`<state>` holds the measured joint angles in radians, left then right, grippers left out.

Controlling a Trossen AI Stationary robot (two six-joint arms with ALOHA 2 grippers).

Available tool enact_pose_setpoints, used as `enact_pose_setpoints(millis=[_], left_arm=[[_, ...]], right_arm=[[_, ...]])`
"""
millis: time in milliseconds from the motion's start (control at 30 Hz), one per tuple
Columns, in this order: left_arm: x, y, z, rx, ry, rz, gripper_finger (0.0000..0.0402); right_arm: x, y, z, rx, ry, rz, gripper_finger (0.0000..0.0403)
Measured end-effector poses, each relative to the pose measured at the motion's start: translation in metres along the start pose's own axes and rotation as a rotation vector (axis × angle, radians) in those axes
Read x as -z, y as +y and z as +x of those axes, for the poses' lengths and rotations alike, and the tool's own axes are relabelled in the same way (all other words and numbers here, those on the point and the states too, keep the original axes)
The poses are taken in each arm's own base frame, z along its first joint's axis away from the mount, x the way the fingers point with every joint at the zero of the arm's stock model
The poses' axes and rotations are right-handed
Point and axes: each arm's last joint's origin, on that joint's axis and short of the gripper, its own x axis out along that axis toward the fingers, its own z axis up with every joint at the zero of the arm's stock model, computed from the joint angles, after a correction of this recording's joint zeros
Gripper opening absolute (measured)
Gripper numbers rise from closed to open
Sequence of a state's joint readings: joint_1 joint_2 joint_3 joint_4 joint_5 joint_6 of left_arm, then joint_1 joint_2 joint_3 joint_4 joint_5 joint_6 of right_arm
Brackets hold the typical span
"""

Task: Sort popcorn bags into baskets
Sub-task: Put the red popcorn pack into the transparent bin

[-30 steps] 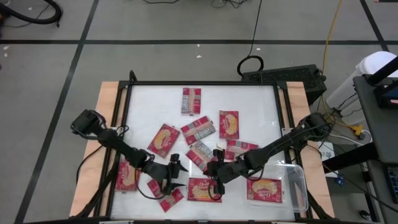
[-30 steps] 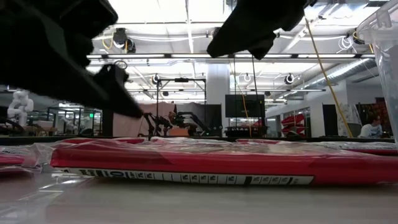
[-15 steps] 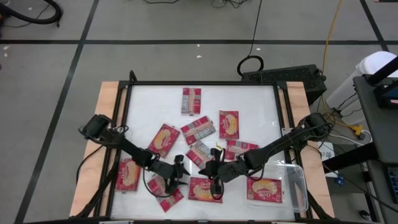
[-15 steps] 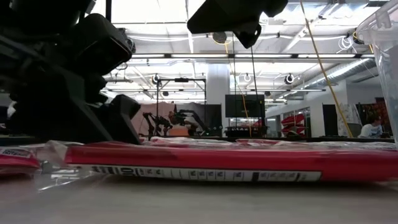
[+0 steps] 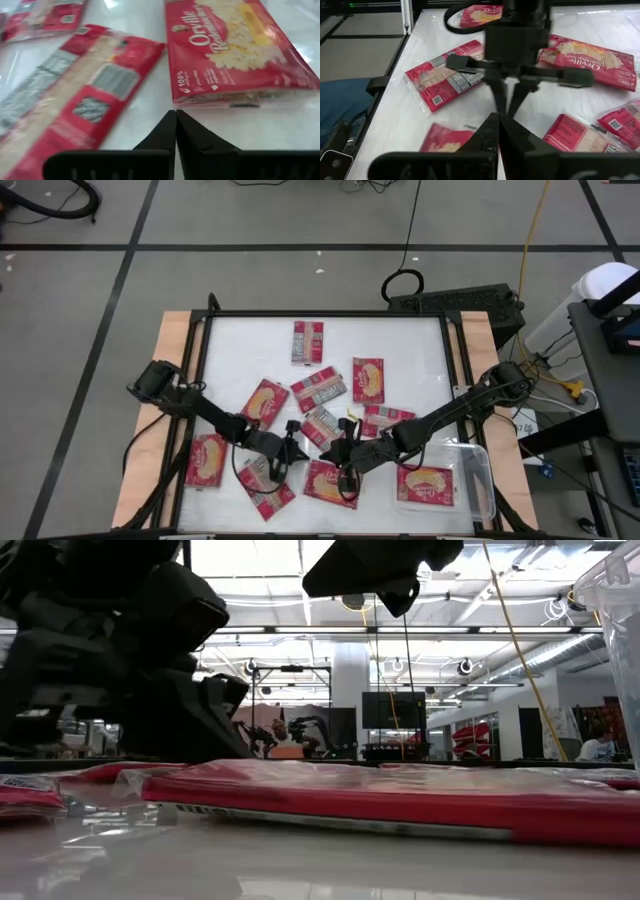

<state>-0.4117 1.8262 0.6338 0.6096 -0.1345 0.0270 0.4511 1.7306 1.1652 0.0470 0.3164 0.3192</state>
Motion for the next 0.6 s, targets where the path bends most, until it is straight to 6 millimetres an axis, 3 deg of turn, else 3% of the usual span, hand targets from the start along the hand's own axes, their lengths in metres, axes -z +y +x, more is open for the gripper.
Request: enact_pose_setpoints(millis=[333, 600], left_arm=[[-0.017, 0.009, -0.025, -0.011, 0.038, -0.089, 0.0015], [-0.014, 0.001, -0.026, -0.001, 0.065, -0.110, 0.0106]], right_arm=[[0.003, -0.002, 0.000, 0.038, 0.018, -0.003, 0.0000], [0.004, -0.002, 0.001, 0.053, 0.018, -0.005, 0.0000]])
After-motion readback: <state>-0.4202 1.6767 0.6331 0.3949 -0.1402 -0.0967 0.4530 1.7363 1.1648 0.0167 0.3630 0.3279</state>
